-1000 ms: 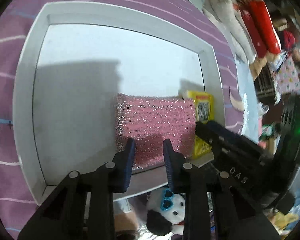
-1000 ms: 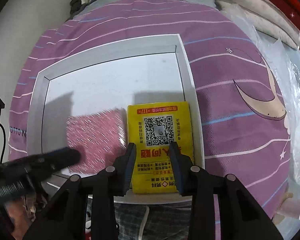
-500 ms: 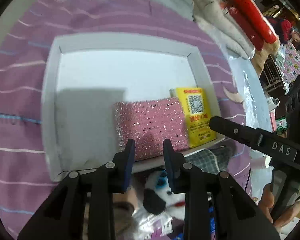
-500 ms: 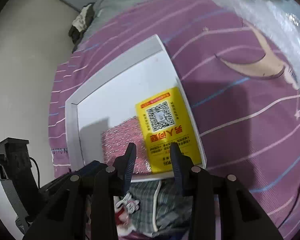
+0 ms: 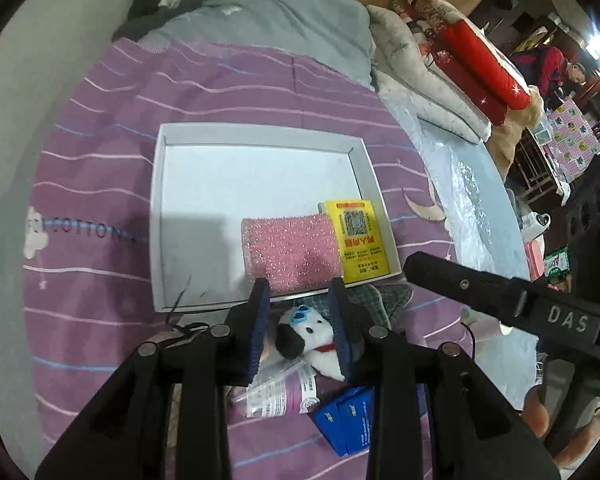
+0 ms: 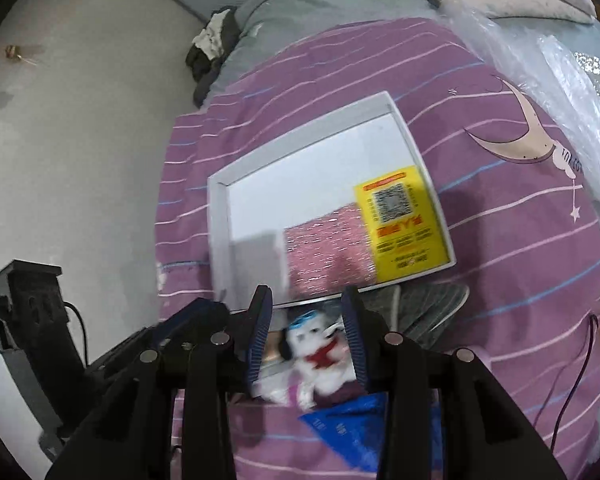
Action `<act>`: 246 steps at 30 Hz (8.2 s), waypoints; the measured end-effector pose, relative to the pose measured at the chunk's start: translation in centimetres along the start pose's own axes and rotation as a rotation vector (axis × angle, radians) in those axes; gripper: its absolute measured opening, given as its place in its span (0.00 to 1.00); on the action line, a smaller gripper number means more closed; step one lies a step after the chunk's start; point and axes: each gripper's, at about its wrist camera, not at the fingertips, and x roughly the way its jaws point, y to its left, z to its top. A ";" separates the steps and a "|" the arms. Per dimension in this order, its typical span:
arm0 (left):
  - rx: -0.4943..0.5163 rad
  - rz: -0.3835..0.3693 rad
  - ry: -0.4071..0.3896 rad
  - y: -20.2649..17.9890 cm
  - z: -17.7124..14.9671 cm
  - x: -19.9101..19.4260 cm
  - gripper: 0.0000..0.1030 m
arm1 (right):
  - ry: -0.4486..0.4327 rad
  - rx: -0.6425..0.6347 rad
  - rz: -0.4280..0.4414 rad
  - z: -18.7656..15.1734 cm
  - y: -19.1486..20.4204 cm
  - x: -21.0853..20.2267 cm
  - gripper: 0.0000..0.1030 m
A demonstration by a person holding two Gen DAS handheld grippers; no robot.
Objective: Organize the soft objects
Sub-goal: 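Grasp the plaid cloth item with the left gripper while the right gripper grasps the white plush dog, then lift the plaid item and plush dog and lower them into the tray, then open both grippers and withdraw them from the tray, then move the right gripper toward the blue printed packets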
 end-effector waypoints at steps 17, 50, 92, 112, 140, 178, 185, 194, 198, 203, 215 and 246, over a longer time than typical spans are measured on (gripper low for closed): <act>-0.032 -0.022 -0.033 -0.1 -5.4 1.5 0.33 | -0.157 -0.069 0.011 -5.0 0.5 -0.4 0.48; 0.057 0.113 -0.120 2.0 -6.2 1.9 0.53 | 0.017 0.004 0.202 -5.6 -1.8 3.5 0.70; -0.132 0.013 -0.002 11.5 -7.3 0.4 0.64 | 0.095 -0.241 -0.122 -6.5 0.7 9.3 0.62; -0.070 -0.006 0.108 9.7 -7.4 2.9 0.36 | 0.000 -0.162 0.031 -6.1 0.2 6.0 0.44; -0.168 0.117 -0.162 5.4 -0.9 1.9 0.36 | -0.308 0.103 0.105 -2.6 -3.1 2.3 0.44; -0.003 0.240 -0.294 3.3 -3.6 5.1 0.63 | -0.304 0.101 0.001 -1.8 -4.4 7.0 0.75; -0.003 0.132 -0.342 2.7 -4.1 2.7 0.63 | -0.475 -0.197 -0.082 -5.5 -0.8 2.3 0.79; 0.045 0.171 -0.509 2.7 -9.4 -2.6 0.69 | -0.810 -0.291 -0.241 -14.2 -1.6 -3.9 1.00; 0.073 0.173 -0.446 2.6 -11.5 -2.5 0.70 | -0.786 -0.282 -0.193 -15.3 -1.1 -4.5 1.00; 0.065 0.171 -0.449 3.1 -14.9 -3.1 0.70 | -0.679 -0.366 -0.131 -17.1 0.7 -4.7 1.00; 0.005 0.181 -0.499 3.6 -17.6 -2.8 0.68 | -0.582 -0.639 -0.273 -22.6 2.2 -0.5 1.00; 0.129 0.108 -0.395 1.8 -20.2 1.5 0.68 | -0.420 -0.418 -0.170 -23.2 -3.6 1.9 0.99</act>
